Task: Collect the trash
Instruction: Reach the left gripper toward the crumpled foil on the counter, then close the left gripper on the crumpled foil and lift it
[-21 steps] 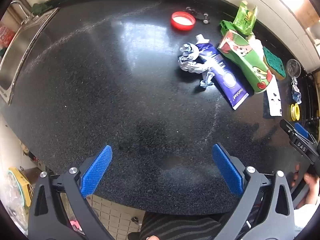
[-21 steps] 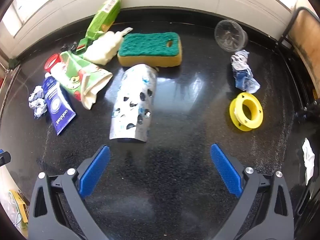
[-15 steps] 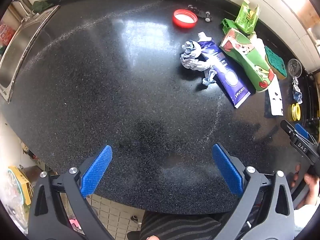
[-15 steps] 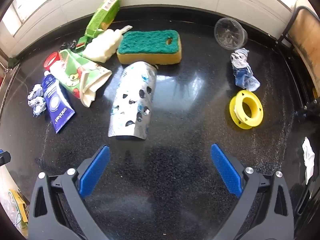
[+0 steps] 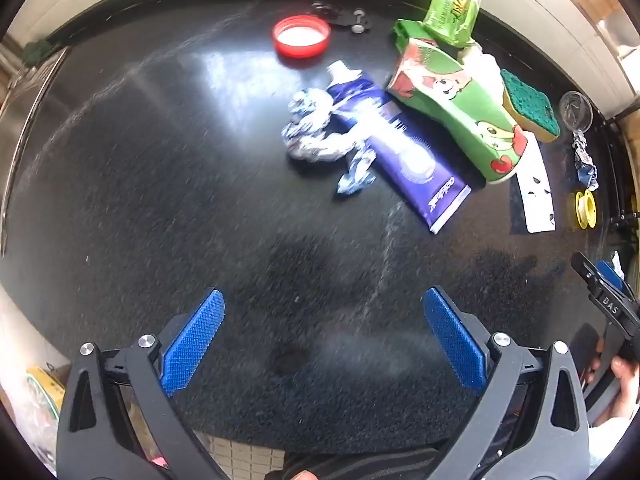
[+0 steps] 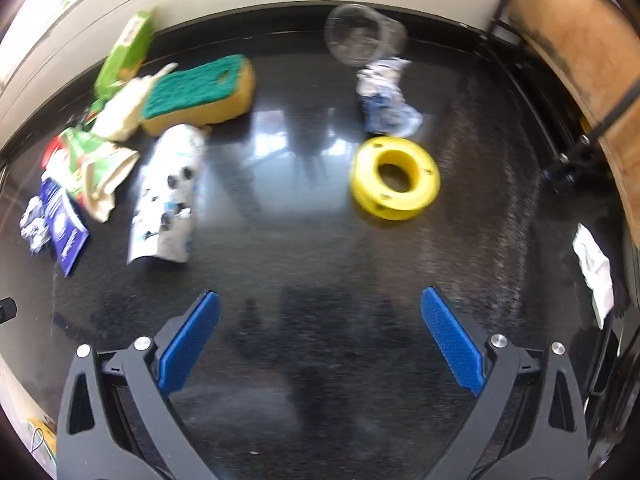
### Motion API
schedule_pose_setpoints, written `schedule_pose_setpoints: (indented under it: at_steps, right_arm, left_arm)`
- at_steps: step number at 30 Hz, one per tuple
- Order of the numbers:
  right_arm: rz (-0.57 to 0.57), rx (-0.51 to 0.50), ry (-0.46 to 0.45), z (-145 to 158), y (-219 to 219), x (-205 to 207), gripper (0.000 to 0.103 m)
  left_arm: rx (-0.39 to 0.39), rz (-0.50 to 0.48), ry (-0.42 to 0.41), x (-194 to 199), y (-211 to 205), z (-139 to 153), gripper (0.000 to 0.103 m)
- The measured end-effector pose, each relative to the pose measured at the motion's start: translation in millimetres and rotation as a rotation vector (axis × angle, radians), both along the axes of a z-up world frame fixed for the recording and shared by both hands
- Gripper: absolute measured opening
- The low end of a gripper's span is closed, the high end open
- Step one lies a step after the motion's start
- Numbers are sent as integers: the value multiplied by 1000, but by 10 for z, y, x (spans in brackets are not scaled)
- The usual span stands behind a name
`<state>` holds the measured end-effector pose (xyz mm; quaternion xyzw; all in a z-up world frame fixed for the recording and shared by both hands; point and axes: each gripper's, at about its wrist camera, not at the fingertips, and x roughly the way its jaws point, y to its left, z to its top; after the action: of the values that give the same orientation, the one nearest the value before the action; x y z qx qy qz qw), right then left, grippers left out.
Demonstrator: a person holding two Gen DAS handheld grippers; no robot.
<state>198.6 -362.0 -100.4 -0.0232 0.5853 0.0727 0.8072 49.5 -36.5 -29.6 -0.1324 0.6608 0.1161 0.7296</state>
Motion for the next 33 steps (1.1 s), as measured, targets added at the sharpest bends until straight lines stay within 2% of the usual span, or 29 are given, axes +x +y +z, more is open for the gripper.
schedule_pose_setpoints:
  at_steps: [5, 7, 11, 17, 19, 22, 25, 29, 31, 33]
  right_arm:
    - [-80, -10, 3, -10, -288, 117, 97]
    - [-112, -11, 5, -9, -369, 183, 97]
    - [-178, -21, 7, -32, -551, 422, 97]
    - [-242, -45, 14, -110, -774, 780, 97]
    - [-257, -55, 30, -187, -829, 904, 97]
    - [-254, -72, 69, -327, -846, 1008, 97]
    - [-268, -21, 73, -401, -880, 1056, 96]
    - [-266, 7, 87, -457, -917, 1161, 96]
    - [-263, 21, 92, -473, -967, 1165, 97]
    - [-241, 21, 78, -480, -1032, 1131, 97]
  left_arm:
    - [17, -9, -1, 341, -19, -53, 98]
    - [76, -16, 33, 561, 50, -86, 98]
    - [148, -9, 55, 943, 154, -159, 98]
    - [137, 22, 97, 1397, 344, -304, 98]
    - [152, 41, 115, 1500, 418, -337, 98]
    - [123, 58, 147, 1647, 575, -486, 98]
    - [112, 86, 185, 1659, 733, -692, 98]
    - [33, 173, 159, 1719, 1030, -786, 98]
    - [40, 189, 139, 1774, 1081, -804, 98]
    - [52, 166, 120, 1907, 1085, -789, 98]
